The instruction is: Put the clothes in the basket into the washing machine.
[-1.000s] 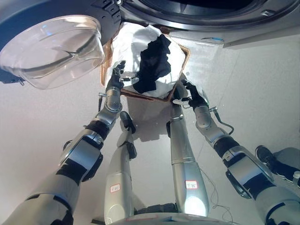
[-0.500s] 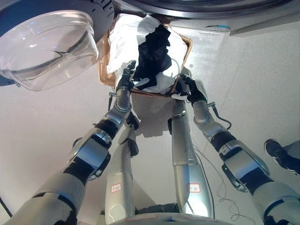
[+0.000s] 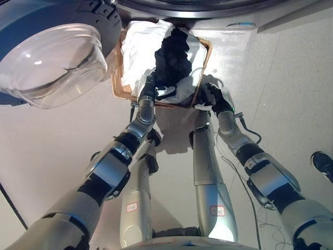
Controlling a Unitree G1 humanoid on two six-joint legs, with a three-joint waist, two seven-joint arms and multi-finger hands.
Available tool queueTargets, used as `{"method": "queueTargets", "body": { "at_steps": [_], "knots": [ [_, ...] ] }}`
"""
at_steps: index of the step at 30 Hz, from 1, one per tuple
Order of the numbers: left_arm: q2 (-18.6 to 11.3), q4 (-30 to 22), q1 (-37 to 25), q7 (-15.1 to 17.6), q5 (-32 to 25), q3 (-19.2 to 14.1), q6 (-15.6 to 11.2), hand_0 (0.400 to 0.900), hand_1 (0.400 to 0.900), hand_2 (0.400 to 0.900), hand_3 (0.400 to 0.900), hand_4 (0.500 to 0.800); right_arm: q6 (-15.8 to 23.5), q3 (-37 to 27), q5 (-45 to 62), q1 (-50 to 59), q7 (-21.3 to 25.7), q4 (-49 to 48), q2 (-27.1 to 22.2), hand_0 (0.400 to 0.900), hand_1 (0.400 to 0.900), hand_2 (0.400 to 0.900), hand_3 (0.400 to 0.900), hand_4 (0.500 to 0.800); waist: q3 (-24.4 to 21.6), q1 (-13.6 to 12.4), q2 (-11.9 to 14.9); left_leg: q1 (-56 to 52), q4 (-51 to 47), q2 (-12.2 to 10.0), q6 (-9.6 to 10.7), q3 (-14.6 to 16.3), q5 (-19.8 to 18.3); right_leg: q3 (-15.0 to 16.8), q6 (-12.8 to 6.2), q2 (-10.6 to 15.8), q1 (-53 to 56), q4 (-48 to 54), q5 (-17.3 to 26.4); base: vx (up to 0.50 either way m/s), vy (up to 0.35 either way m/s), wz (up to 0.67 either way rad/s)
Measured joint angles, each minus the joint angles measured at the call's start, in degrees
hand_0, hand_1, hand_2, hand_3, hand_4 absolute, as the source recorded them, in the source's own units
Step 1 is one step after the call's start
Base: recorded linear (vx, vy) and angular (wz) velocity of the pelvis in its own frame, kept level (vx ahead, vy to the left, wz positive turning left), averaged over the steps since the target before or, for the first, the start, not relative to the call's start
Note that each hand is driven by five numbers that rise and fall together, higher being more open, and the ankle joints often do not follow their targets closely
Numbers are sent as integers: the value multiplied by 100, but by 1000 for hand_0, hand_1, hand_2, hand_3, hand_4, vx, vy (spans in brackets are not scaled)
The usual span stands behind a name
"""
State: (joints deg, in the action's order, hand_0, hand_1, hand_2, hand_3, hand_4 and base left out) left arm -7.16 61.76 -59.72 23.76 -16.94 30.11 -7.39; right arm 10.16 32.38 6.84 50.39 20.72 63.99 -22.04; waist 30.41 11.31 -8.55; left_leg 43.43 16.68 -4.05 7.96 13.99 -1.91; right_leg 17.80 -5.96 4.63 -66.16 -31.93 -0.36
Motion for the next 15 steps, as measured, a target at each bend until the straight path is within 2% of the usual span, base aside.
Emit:
{"method": "queueTargets", "body": {
  "at_steps": [4,11,12,13,14,15],
  "knots": [
    [13,-4,-197,121,9,91,43,900,900,900,900,800,-15,1,-4,-12,8,-66,-49,900,900,900,900,800,-8,4,-17,105,51,-6,9,71,-91,80,-15,-53,-149,1,10,19,1,-24],
    [-199,-1,-807,420,127,174,259,900,900,900,900,800,0,-1,-23,-50,159,-813,-238,900,900,900,900,800,-8,14,-19,756,477,-138,12,74,-284,107,-28,-142,-627,-10,61,-5,-29,2],
    [-212,-1,-873,494,138,178,280,669,669,669,669,661,2,-1,-26,-50,210,-891,-280,900,900,900,900,800,-8,14,-19,866,554,-167,9,59,-317,81,-28,-144,-687,2,61,4,-7,-5],
    [-237,-1,-922,554,144,187,287,618,618,618,618,631,11,-11,-28,-43,249,-953,-319,900,900,900,900,800,-8,14,-19,959,625,-185,5,45,-341,63,-27,-145,-737,0,62,0,0,0],
    [-253,0,-956,589,203,196,292,400,400,400,400,500,14,-12,-29,-32,278,-980,-340,900,900,900,900,800,-8,9,-19,1027,657,-187,1,38,-352,64,-34,-144,-793,-4,85,0,0,0],
    [-282,3,-975,640,309,214,327,400,400,400,400,500,14,-12,-43,-33,300,-1007,-359,900,900,900,900,800,-8,8,-19,1102,738,-203,5,5,-400,54,-36,-155,-825,-2,86,0,0,0]
  ]
}}
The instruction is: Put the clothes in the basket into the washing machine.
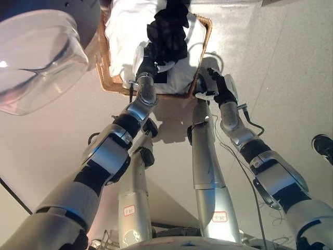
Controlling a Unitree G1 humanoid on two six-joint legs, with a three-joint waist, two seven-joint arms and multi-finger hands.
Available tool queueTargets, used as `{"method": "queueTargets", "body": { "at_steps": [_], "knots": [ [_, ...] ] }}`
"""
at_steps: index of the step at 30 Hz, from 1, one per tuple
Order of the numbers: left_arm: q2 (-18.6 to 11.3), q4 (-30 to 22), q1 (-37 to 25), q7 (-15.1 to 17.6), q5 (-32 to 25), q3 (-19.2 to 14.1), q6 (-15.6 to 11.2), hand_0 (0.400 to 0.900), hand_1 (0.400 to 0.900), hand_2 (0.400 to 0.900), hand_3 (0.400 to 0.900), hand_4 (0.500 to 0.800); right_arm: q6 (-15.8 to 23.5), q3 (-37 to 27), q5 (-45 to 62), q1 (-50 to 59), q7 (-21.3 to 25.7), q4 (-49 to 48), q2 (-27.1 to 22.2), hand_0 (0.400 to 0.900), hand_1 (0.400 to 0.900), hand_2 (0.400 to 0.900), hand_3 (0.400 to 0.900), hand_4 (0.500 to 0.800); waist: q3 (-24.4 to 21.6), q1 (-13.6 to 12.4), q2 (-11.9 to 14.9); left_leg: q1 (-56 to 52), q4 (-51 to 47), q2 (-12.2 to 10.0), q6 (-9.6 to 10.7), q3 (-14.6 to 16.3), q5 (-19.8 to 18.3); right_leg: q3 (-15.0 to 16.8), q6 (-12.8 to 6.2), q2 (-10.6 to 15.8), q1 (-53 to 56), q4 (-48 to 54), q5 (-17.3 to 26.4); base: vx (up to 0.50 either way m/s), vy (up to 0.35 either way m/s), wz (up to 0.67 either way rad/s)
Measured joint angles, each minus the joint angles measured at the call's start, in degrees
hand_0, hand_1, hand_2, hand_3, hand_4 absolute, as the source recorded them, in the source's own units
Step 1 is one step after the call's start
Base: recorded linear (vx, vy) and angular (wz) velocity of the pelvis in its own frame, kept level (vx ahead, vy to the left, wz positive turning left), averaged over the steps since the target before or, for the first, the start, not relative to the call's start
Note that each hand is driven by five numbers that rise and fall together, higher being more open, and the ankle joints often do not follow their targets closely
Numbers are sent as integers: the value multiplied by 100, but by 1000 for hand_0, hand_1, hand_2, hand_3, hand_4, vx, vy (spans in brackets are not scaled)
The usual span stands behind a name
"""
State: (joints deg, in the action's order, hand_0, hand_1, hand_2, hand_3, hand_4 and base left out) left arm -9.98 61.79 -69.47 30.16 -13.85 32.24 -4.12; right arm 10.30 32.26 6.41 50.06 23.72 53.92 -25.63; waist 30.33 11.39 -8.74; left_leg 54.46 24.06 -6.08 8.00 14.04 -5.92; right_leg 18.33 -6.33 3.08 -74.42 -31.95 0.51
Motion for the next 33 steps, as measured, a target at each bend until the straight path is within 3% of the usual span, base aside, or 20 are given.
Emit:
{"method": "queueTargets", "body": {
  "at_steps": [4,10,17,20,24,26,29,33],
  "knots": [
    [-94,15,-60,181,55,-3,25,400,400,400,400,500,8,-3,-88,-20,111,-14,-9,900,900,900,900,800,0,21,0,184,217,-63,-34,-45,-106,-49,-16,4,-44,31,9,5,-3,8],
    [-143,160,-120,170,54,-10,28,400,400,400,400,500,21,-2,-86,19,128,66,163,900,900,900,900,800,1,115,2,207,306,-85,-25,-216,-146,-195,-16,34,59,37,10,-16,20,7],
    [160,279,108,28,37,-28,52,400,400,400,400,500,58,28,-80,-9,99,665,448,900,900,900,900,800,6,216,11,-524,225,-40,-31,-293,-176,-302,-17,129,828,143,6,-11,47,2],
    [297,263,325,-89,30,-48,48,400,400,400,400,500,27,45,-83,-111,68,698,466,900,900,900,900,800,11,356,25,-1125,-217,137,-62,-303,59,-324,-17,269,1267,207,12,-67,-5,16],
    [403,251,647,-288,-100,-84,7,400,400,400,400,500,18,2,-85,-227,-32,911,434,900,900,900,900,800,19,405,49,-1873,-656,164,-64,-287,198,-382,-48,305,1924,421,-15,62,15,2],
    [502,201,837,-513,-552,-276,-10,400,400,400,400,500,-46,3,-81,-321,-124,1106,433,900,900,900,900,800,41,424,60,-2363,-977,210,-39,-291,333,-411,-10,331,2302,494,13,79,45,-16],
    [633,118,1092,-807,-1594,-513,-241,400,400,400,400,500,-46,-44,-76,-558,-227,1095,429,900,900,900,900,800,28,469,58,-2957,-1406,209,-56,-285,445,-461,-50,316,2810,740,-20,81,-2,-4],
    [684,-76,1089,-1162,-3090,-1153,-385,400,400,400,400,500,-73,-214,72,-731,-407,1081,516,900,900,900,900,800,30,563,56,-3345,-2030,220,-44,-277,715,-525,6,284,2985,887,26,87,-28,-4]
  ]
}}
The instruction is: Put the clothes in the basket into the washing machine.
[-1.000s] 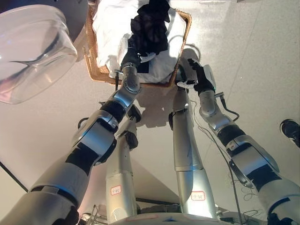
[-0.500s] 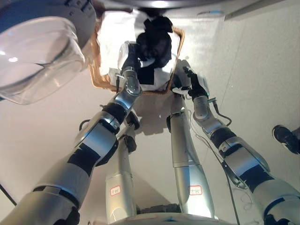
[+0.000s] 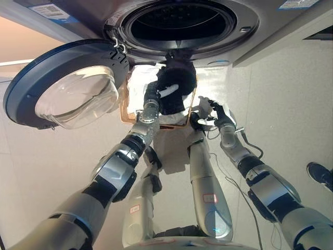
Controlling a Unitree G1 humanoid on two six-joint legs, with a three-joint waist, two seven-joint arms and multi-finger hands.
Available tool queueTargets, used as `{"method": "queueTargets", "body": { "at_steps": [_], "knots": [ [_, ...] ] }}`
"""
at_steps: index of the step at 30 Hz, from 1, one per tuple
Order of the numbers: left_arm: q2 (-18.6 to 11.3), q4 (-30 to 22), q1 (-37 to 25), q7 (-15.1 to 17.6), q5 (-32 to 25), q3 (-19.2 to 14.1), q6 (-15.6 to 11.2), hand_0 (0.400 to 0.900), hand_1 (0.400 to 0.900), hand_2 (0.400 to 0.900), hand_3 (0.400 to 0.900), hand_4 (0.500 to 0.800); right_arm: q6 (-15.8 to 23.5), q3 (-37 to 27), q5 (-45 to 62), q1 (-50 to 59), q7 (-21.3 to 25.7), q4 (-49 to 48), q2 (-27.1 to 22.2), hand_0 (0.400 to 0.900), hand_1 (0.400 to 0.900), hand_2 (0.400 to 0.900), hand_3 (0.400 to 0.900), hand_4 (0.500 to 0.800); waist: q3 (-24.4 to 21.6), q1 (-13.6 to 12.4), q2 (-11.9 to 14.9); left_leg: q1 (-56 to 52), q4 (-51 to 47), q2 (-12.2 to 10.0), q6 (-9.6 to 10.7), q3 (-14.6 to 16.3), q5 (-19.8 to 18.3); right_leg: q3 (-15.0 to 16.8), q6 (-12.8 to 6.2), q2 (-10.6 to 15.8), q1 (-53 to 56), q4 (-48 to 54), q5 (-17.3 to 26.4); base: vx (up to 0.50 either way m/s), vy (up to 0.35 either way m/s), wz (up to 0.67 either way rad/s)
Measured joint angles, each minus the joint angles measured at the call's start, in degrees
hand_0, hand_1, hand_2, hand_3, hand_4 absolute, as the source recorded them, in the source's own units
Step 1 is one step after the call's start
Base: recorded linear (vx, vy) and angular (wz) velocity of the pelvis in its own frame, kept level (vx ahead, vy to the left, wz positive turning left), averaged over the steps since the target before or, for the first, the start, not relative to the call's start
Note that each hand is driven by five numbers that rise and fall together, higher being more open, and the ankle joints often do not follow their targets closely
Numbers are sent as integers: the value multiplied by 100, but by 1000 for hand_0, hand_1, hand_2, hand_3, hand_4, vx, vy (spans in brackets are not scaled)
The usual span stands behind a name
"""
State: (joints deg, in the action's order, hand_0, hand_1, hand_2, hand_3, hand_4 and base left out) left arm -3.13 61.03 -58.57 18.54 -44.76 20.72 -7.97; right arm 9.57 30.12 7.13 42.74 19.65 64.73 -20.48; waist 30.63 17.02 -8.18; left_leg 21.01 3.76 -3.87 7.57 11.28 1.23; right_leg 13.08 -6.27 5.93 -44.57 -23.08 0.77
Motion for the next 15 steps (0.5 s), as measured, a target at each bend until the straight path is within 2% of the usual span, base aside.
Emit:
{"method": "queueTargets", "body": {
  "at_steps": [3,8,12,15],
  "knots": [
    [-20,-105,-89,-50,-468,-98,-64,400,400,400,400,500,-15,2,117,-163,-69,-91,-1,900,900,900,900,800,0,19,-1,-196,-281,-19,43,-10,73,-14,8,-52,39,4,5,108,-78,2],
    [-15,-131,-677,-70,-1228,-280,-136,400,400,400,400,500,-10,-15,288,-290,-131,-322,-27,900,900,900,900,800,-1,68,-4,-311,-655,-39,49,-32,247,-135,32,-70,-20,2,-14,97,-104,1],
    [9,-215,-1145,-66,-1547,-294,-250,400,400,400,400,500,3,-81,347,-260,-134,-326,-4,900,900,900,900,800,-3,82,-7,-224,-833,-121,105,-46,367,-253,104,-130,-200,-47,-60,78,-111,4],
    [105,-421,-1239,-65,-1662,-287,-263,400,400,400,400,500,-4,-167,360,-296,-135,-324,-31,900,900,900,900,800,-3,126,-8,-236,-862,-213,128,-88,387,-384,192,-185,-231,-137,-115,64,-65,8]
  ]
}}
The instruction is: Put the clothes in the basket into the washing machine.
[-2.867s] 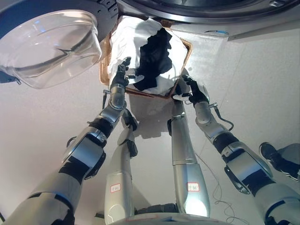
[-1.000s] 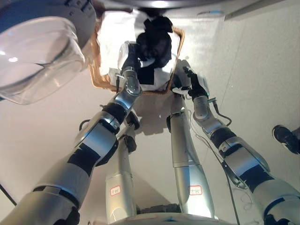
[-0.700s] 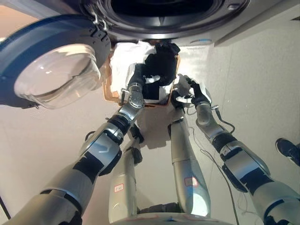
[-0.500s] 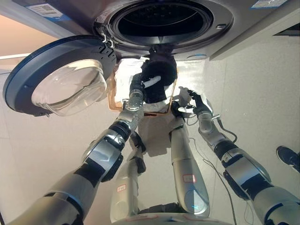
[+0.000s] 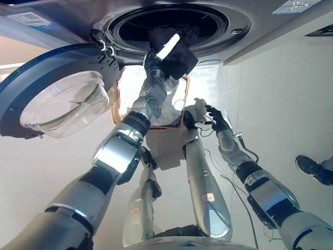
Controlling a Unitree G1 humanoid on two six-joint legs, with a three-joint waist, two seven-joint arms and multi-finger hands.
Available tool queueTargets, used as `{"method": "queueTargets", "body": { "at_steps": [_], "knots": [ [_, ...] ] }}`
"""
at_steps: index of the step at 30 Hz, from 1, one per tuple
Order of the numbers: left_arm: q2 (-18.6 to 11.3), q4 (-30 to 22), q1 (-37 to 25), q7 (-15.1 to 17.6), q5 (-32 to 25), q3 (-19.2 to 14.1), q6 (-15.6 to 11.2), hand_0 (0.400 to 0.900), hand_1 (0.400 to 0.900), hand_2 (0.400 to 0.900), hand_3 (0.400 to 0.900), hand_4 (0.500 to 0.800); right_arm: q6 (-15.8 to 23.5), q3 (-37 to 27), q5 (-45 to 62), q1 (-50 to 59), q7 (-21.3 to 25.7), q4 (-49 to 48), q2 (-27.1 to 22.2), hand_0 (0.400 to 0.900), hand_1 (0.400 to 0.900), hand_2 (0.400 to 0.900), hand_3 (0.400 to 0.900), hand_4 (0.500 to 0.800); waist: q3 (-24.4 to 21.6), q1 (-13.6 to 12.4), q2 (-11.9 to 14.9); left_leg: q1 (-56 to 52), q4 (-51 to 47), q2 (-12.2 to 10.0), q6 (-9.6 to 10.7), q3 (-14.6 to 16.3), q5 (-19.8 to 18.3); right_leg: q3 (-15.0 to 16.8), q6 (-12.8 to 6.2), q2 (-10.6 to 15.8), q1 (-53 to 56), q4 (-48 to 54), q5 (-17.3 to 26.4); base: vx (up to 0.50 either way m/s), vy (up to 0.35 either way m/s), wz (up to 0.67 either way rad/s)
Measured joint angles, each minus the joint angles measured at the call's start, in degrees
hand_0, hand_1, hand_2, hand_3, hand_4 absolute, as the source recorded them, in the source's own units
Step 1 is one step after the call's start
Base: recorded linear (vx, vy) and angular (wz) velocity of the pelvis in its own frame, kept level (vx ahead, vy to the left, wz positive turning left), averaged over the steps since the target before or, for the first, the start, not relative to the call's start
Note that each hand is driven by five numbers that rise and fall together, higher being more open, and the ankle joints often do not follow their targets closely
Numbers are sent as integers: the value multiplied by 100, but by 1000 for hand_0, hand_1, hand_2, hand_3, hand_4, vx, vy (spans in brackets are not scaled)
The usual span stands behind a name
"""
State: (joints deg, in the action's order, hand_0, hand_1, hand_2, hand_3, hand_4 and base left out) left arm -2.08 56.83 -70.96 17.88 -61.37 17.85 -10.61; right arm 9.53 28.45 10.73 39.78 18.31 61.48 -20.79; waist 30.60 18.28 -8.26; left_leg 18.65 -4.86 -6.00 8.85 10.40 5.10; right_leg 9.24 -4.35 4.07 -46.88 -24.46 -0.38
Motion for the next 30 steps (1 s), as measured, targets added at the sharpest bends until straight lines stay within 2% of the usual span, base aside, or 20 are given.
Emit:
{"method": "queueTargets", "body": {
  "at_steps": [5,12,19,23,24,25,26,27,28,30],
  "knots": [
    [177,-586,-197,33,-278,179,-98,400,400,400,400,500,5,-166,161,-2,25,-193,-175,900,900,900,900,800,-1,67,-1,63,-2,-22,31,-85,28,-95,102,16,-177,-301,-140,22,-51,18],
    [214,-606,-204,166,-395,245,-230,400,400,400,400,500,-5,-164,150,-127,95,-562,-275,900,900,900,900,800,-4,75,-6,191,-6,-111,7,-98,77,-222,225,15,-416,-560,-242,-9,-4,5],
    [413,-608,-228,282,-387,250,-304,400,400,400,400,500,5,-170,151,-196,162,-676,-271,900,900,900,900,800,-5,87,-8,265,-7,-114,97,-135,133,-247,224,32,-489,-594,-250,8,-9,5],
    [419,-589,-250,376,-388,254,-302,400,400,400,400,500,6,-172,158,-253,157,-655,-269,900,900,900,900,800,-5,84,-8,82,-7,-119,99,-135,135,-258,217,42,-319,-587,-271,42,-8,-6],
    [419,-584,-241,421,-388,266,-298,459,459,459,459,535,13,-178,158,-318,159,-660,-276,900,900,900,900,800,-14,91,-12,-11,-10,-120,99,-138,134,-251,213,40,-219,-591,-291,47,-7,-9],
    [434,-579,-184,452,-386,269,-303,716,716,716,716,689,58,-190,157,-434,167,-661,-296,900,900,900,900,800,-185,106,-96,64,-38,-128,96,-157,75,-249,165,21,-283,-596,-374,38,-9,-8],
    [453,-521,-117,476,-386,284,-302,900,900,900,900,800,76,-215,157,-557,167,-649,-298,900,900,900,900,800,-529,77,-210,331,-40,-136,169,-126,0,-240,173,23,-571,-625,-383,33,-6,-6],
    [444,-514,-102,475,-382,272,-314,900,900,900,900,800,73,-251,158,-593,163,-647,-275,900,900,900,900,800,-685,56,-237,484,-36,-141,130,-77,0,-216,184,24,-748,-625,-357,0,0,0],
    [408,-515,-113,473,-380,275,-315,900,900,900,900,800,42,-240,160,-577,153,-639,-268,900,900,900,900,800,-673,46,-232,470,-7,-192,121,-56,106,-261,268,13,-777,-677,-278,0,0,0],
    [405,-514,-101,473,-377,286,-308,900,900,900,900,800,42,-227,159,-657,154,-657,-290,900,900,900,900,800,-668,51,-230,408,-33,-263,151,-69,113,-354,272,23,-756,-680,-285,-5,-2,9]
  ]
}}
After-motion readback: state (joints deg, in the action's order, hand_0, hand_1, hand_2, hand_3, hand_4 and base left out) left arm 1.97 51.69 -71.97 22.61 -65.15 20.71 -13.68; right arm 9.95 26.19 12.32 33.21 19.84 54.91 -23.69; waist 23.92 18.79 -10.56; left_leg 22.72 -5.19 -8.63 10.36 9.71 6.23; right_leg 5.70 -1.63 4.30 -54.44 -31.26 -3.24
